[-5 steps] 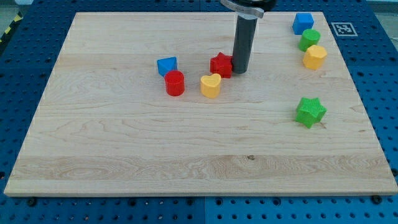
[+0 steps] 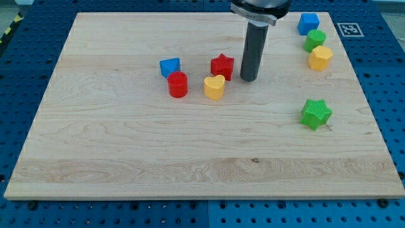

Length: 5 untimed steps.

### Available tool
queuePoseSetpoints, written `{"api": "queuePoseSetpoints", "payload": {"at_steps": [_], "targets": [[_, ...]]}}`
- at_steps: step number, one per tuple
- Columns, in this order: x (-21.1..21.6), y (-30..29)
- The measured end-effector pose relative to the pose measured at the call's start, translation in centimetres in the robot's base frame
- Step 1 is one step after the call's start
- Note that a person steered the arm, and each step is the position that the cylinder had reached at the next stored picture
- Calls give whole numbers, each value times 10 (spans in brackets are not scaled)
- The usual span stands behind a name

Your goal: Point at the green star

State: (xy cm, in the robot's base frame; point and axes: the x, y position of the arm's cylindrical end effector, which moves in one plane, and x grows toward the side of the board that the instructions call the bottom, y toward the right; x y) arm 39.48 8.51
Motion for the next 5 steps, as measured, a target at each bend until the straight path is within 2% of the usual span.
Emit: {"api": "queuePoseSetpoints", "payload": {"at_steps": [2,4,5], "targets": [[0,18],[0,104],[19,172]]}}
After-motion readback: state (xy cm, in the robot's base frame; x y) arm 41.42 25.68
